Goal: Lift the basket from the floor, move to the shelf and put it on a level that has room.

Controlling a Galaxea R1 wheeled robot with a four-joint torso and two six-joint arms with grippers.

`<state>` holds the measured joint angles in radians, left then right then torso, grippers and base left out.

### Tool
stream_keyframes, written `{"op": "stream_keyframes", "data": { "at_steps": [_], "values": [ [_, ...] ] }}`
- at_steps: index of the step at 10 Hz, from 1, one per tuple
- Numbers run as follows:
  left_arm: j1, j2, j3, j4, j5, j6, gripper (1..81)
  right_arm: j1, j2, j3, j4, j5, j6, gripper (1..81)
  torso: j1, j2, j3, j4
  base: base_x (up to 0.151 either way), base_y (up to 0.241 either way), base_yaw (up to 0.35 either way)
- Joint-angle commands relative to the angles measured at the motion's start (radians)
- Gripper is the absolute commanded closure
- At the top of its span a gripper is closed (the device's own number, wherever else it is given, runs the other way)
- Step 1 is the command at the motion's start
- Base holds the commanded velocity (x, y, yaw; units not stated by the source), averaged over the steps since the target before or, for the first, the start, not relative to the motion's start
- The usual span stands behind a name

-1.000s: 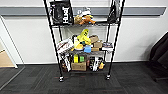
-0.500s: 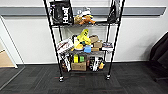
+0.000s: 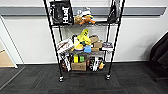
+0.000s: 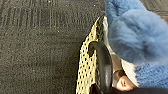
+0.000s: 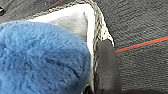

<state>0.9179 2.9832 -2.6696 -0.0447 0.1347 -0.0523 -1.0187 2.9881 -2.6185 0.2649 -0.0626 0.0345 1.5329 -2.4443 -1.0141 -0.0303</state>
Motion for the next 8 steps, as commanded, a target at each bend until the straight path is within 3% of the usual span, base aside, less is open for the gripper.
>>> {"op": "stream_keyframes", "data": {
  "at_steps": [1,5,8],
  "values": [
    [-0.106,-0.021,0.036,-0.024,0.144,-0.012,81.1,0.101,0.002,0.014,0.013,-0.040,0.001,81.1,-0.060,0.093,0.000,0.000,0.000,0.000,0.000],
    [-0.116,-0.104,0.204,-0.064,0.148,-0.012,81.1,0.076,-0.012,0.025,0.013,-0.029,0.002,81.1,-0.142,0.224,0.000,0.000,0.000,0.000,0.000],
    [-0.126,-0.157,0.305,-0.092,0.149,-0.012,81.1,0.084,-0.120,0.233,0.066,-0.023,0.004,81.1,-0.206,0.325,-0.001,0.000,0.000,0.000,0.000]
  ]
}}
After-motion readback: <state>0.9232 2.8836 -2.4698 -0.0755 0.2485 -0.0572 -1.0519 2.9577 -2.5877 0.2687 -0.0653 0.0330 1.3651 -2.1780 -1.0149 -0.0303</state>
